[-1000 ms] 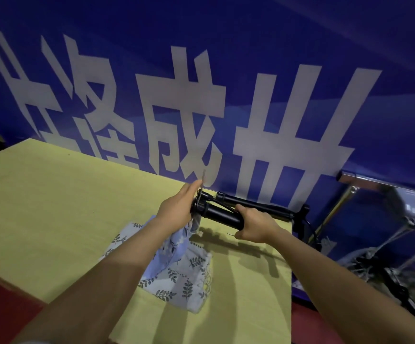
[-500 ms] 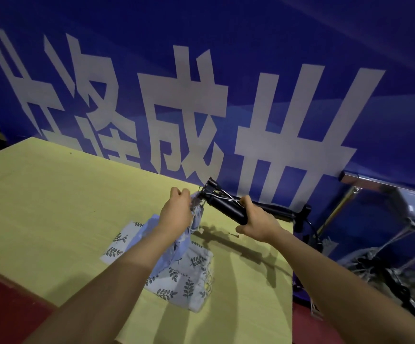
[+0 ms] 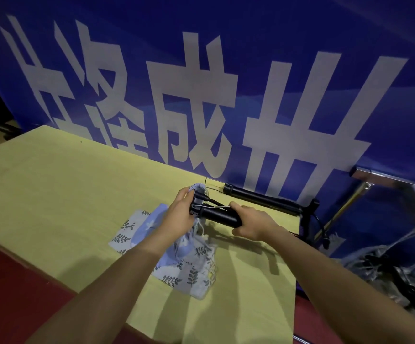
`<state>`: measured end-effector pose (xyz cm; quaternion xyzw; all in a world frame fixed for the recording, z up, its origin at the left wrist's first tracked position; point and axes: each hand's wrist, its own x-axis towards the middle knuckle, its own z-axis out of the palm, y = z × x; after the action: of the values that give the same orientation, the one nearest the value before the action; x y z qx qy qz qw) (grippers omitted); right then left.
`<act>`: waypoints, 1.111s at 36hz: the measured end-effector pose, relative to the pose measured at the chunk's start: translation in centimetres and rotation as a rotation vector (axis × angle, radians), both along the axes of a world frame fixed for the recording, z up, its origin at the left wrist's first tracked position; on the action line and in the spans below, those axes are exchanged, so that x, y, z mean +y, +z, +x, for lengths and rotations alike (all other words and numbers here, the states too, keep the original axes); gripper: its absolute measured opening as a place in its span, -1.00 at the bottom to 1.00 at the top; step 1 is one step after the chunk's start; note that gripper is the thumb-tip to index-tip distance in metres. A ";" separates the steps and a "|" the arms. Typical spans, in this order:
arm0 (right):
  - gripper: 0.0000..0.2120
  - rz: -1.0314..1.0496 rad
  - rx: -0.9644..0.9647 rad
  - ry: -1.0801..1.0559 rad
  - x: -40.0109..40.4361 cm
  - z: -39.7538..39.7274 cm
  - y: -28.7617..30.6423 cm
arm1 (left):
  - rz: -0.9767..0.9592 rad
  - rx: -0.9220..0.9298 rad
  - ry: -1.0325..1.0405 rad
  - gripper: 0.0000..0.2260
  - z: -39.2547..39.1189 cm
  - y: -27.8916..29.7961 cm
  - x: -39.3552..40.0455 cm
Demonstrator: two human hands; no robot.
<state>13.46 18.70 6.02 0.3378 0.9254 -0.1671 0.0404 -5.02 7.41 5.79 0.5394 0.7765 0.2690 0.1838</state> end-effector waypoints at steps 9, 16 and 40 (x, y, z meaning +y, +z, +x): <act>-0.52 0.305 -0.221 0.202 -0.1 -1.5 1.3 | -0.156 0.341 -0.084 -0.39 1.1 1.0 -0.6; -0.51 0.531 -0.256 0.301 -1.0 -3.5 3.3 | -0.153 0.420 -0.156 -0.49 2.6 1.5 0.2; -0.85 0.640 0.455 0.181 -1.3 -2.1 0.8 | 0.172 0.172 0.222 -0.68 0.4 2.9 1.7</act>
<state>11.41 17.36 6.81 0.2048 0.9421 0.0632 -0.2580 -4.58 9.16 8.73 0.4852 0.8183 0.3057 0.0390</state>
